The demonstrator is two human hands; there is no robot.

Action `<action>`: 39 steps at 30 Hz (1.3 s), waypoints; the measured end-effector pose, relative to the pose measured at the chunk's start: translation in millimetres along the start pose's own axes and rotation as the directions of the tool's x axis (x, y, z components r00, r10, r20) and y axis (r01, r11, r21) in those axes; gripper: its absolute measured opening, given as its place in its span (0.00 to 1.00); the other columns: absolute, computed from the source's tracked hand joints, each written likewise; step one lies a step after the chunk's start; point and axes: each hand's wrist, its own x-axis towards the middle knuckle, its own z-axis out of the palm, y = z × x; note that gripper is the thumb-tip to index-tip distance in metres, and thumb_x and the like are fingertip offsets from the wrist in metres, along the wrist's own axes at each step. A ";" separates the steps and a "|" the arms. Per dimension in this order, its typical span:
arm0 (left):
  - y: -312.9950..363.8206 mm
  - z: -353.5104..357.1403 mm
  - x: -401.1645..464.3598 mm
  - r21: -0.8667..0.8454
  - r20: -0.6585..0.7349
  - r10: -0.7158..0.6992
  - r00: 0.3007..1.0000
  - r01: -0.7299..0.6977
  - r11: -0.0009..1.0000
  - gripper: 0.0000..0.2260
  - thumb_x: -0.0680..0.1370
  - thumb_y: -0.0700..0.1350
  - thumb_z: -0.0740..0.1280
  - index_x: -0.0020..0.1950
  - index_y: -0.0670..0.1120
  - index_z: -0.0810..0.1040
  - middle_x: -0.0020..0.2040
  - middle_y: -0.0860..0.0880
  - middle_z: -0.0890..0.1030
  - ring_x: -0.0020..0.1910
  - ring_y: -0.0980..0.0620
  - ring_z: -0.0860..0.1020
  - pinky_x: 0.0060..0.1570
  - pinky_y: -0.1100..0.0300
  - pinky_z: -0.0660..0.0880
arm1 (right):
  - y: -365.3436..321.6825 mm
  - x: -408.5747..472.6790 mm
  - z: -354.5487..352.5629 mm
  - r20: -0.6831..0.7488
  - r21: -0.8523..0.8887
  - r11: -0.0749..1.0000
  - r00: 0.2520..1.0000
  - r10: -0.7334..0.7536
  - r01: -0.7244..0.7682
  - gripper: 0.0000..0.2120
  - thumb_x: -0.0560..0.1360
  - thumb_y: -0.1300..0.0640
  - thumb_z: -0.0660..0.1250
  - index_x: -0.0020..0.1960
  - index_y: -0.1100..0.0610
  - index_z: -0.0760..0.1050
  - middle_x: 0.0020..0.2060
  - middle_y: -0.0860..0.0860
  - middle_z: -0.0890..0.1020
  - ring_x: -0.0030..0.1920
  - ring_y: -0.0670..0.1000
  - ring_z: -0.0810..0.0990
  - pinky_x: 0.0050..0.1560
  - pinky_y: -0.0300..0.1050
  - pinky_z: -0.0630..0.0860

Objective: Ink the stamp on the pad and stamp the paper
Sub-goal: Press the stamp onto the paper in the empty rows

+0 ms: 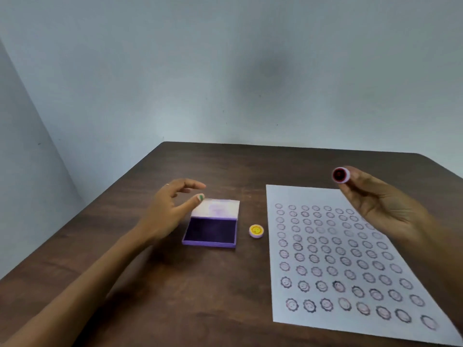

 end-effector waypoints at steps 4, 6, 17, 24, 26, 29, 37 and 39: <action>52.7 46.8 16.3 0.066 0.120 0.196 0.973 -0.204 0.977 0.12 0.75 0.56 0.65 0.57 0.58 0.78 0.57 0.60 0.79 0.57 0.61 0.74 0.58 0.61 0.69 | -19.2 14.0 -48.6 -0.101 -0.025 0.996 0.991 -0.084 0.082 0.06 0.70 0.64 0.66 0.42 0.58 0.81 0.38 0.50 0.86 0.45 0.45 0.84 0.39 0.34 0.79; 78.9 80.6 26.1 0.117 0.229 0.249 0.941 -0.281 0.953 0.17 0.75 0.59 0.63 0.61 0.56 0.76 0.61 0.57 0.78 0.60 0.58 0.73 0.58 0.60 0.68 | -19.5 17.6 -64.2 -0.120 -0.044 0.994 0.987 -0.104 0.099 0.08 0.68 0.63 0.66 0.47 0.59 0.79 0.39 0.50 0.86 0.45 0.46 0.84 0.39 0.34 0.79; 119.1 225.9 62.0 0.422 0.589 0.012 0.808 -0.320 0.848 0.41 0.74 0.69 0.54 0.77 0.44 0.50 0.79 0.47 0.51 0.78 0.48 0.48 0.75 0.45 0.42 | -13.8 18.2 -76.3 -0.101 -0.155 0.973 0.977 -0.188 0.171 0.13 0.63 0.64 0.69 0.48 0.60 0.79 0.40 0.51 0.87 0.47 0.51 0.84 0.40 0.38 0.80; 110.7 217.6 40.8 0.409 0.618 0.014 0.786 -0.336 0.848 0.42 0.73 0.70 0.53 0.78 0.47 0.45 0.79 0.49 0.47 0.78 0.50 0.43 0.75 0.46 0.39 | -12.2 12.6 -70.7 0.029 -0.456 0.840 0.948 -0.316 0.294 0.15 0.62 0.60 0.72 0.49 0.59 0.80 0.40 0.51 0.87 0.45 0.52 0.85 0.41 0.38 0.80; 110.6 211.8 32.2 0.406 0.623 0.021 0.782 -0.346 0.846 0.42 0.73 0.70 0.52 0.78 0.47 0.45 0.79 0.49 0.46 0.78 0.50 0.42 0.75 0.47 0.39 | -10.2 9.8 -66.1 0.086 -0.588 0.739 0.934 -0.347 0.329 0.13 0.63 0.60 0.74 0.48 0.58 0.80 0.40 0.52 0.86 0.43 0.51 0.85 0.41 0.37 0.80; 110.9 205.2 21.5 0.403 0.627 0.022 0.778 -0.348 0.847 0.42 0.73 0.70 0.52 0.78 0.47 0.44 0.79 0.49 0.45 0.77 0.51 0.42 0.75 0.47 0.38 | -12.0 4.8 -59.1 0.198 -0.776 0.507 0.907 -0.371 0.376 0.11 0.65 0.62 0.74 0.47 0.56 0.81 0.42 0.51 0.85 0.42 0.46 0.84 0.44 0.34 0.79; 110.7 201.3 16.3 0.412 0.622 0.018 0.783 -0.347 0.843 0.42 0.73 0.70 0.51 0.78 0.47 0.45 0.79 0.49 0.46 0.78 0.51 0.42 0.75 0.47 0.39 | -16.6 -8.4 -44.6 0.354 -0.895 0.176 0.894 -0.276 0.409 0.11 0.64 0.62 0.75 0.47 0.55 0.81 0.42 0.51 0.85 0.42 0.45 0.83 0.46 0.36 0.79; 110.2 202.3 15.9 0.413 0.617 0.024 0.787 -0.350 0.841 0.42 0.73 0.71 0.51 0.78 0.47 0.45 0.79 0.49 0.47 0.78 0.51 0.43 0.75 0.48 0.39 | -14.5 -8.7 -43.4 0.359 -0.906 0.132 0.897 -0.259 0.401 0.11 0.65 0.61 0.74 0.48 0.55 0.81 0.43 0.51 0.85 0.43 0.45 0.83 0.45 0.35 0.79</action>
